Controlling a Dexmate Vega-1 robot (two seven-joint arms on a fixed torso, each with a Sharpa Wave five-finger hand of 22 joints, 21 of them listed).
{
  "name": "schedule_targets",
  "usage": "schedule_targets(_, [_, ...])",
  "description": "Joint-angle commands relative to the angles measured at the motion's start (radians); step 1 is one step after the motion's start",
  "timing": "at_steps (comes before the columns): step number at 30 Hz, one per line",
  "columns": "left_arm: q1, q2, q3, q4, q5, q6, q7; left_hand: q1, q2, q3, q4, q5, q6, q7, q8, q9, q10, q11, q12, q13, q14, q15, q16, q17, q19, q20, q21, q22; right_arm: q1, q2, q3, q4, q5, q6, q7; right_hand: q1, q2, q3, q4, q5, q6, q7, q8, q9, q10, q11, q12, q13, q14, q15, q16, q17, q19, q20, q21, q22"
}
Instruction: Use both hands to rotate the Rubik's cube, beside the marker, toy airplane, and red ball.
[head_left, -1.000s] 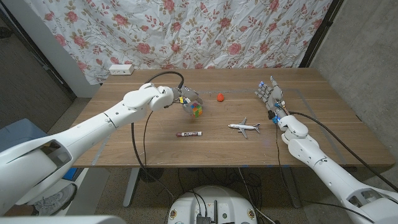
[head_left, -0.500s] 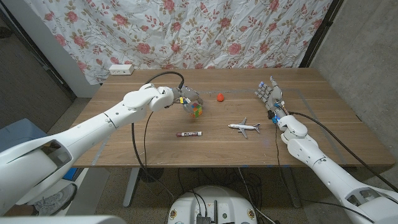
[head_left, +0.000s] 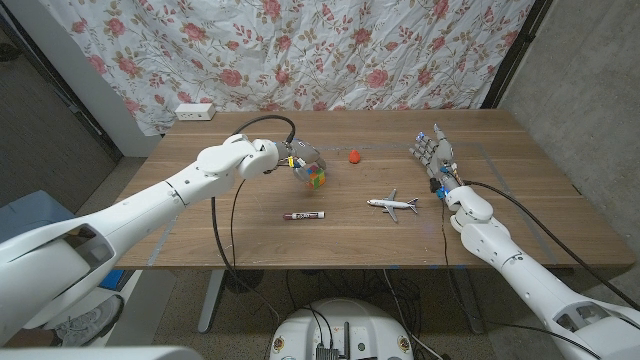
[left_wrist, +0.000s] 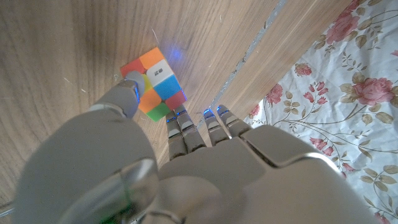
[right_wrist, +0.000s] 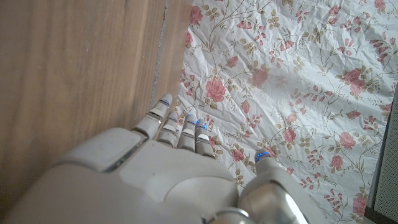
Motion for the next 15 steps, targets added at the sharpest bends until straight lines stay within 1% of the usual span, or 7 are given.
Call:
schedule_targets(1, [0.003, 0.003, -0.002, 0.001, 0.011, -0.005, 0.011, 0.014, 0.001, 0.004, -0.004, 0.005, 0.011, -0.001, -0.002, 0.005, 0.014, -0.003, -0.003, 0.005, 0.014, -0.038, 0.000, 0.003, 0.017, -0.001, 0.004, 0.002, -0.004, 0.005, -0.002, -0.001, -0.004, 0.005, -0.007, -0.009, 0.004, 0.006, 0.000, 0.004, 0.008, 0.001, 0.005, 0.006, 0.009, -0.002, 0.005, 0.002, 0.006, -0.001, 0.007, 0.001, 0.002, 0.001, 0.005, 0.006])
schedule_targets(5, [0.009, 0.004, -0.005, 0.000, 0.016, -0.005, 0.037, 0.030, -0.001, -0.006, -0.004, 0.005, 0.058, 0.000, 0.008, 0.005, 0.045, 0.000, 0.001, 0.006, 0.028, -0.046, 0.000, 0.003, 0.026, 0.000, 0.003, 0.002, -0.005, 0.004, -0.003, -0.005, -0.006, 0.002, -0.010, -0.010, 0.004, 0.006, 0.000, 0.004, 0.009, 0.002, 0.005, 0.006, 0.009, -0.003, 0.004, 0.002, 0.006, -0.001, 0.007, 0.002, 0.003, 0.002, 0.006, 0.006])
schedule_targets(11, [0.013, 0.003, -0.004, 0.004, 0.026, -0.004, 0.053, 0.050, -0.004, -0.018, -0.004, 0.004, 0.107, -0.003, 0.018, 0.007, 0.079, -0.004, 0.002, 0.007, 0.057, -0.056, 0.002, 0.003, 0.044, 0.000, 0.004, 0.002, -0.004, 0.004, -0.004, -0.007, -0.007, -0.001, -0.013, -0.010, 0.004, 0.006, 0.001, 0.004, 0.010, 0.002, 0.005, 0.006, 0.008, -0.003, 0.004, 0.002, 0.007, -0.001, 0.008, 0.002, 0.003, 0.002, 0.005, 0.006])
schedule_targets(15, [0.017, 0.005, -0.004, 0.004, 0.030, -0.003, 0.064, 0.062, -0.006, -0.028, -0.004, 0.003, 0.138, 0.002, 0.025, 0.009, 0.104, -0.003, 0.004, 0.008, 0.071, -0.062, 0.002, 0.003, 0.058, -0.004, 0.004, 0.002, -0.003, 0.004, -0.005, -0.006, -0.007, -0.003, -0.014, -0.011, 0.004, 0.006, 0.001, 0.003, 0.011, 0.001, 0.005, 0.006, 0.008, -0.003, 0.004, 0.002, 0.007, -0.002, 0.008, 0.002, 0.003, 0.002, 0.005, 0.006])
